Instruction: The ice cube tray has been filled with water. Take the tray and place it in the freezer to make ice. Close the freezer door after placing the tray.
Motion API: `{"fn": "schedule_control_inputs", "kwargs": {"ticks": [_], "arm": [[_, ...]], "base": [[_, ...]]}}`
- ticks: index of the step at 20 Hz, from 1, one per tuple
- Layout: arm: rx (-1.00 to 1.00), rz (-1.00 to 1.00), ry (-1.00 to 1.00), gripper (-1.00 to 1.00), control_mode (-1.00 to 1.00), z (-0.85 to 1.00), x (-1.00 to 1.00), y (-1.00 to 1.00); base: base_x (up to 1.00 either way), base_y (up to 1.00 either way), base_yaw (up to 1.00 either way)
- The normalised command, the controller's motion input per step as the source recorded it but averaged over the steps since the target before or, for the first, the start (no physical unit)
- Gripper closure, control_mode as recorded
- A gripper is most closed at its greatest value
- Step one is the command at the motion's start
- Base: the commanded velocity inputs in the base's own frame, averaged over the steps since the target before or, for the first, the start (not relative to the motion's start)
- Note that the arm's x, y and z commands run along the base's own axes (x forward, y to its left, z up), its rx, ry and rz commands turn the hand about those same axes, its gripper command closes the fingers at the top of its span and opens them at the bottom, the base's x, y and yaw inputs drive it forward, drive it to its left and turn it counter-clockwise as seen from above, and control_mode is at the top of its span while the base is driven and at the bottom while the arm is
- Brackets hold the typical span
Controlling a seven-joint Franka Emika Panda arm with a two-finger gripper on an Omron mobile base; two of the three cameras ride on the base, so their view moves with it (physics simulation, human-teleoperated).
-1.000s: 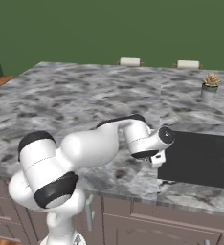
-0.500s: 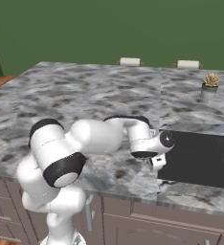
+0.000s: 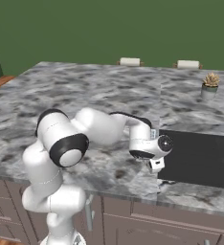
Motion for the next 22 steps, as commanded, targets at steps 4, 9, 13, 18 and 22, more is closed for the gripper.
{"fn": "schedule_control_inputs", "kwargs": {"ticks": [4, 9, 13, 18, 22], "arm": [[0.00, 0.00, 0.00, -1.00, -1.00, -0.25, 0.24, 0.00], [0.00, 0.00, 0.00, -1.00, -1.00, -0.25, 0.24, 0.00], [0.00, 0.00, 0.00, -1.00, -1.00, -0.23, 0.16, -0.06], [0.00, 0.00, 0.00, -1.00, -1.00, -0.22, 0.16, -0.03], [0.00, 0.00, 0.00, -1.00, -1.00, -0.25, 0.21, 0.00]], "base": [[0.00, 0.00, 0.00], [0.00, 0.00, 0.00], [0.00, 0.00, 0.00], [0.00, 0.00, 0.00], [0.00, 0.00, 0.00]]}}
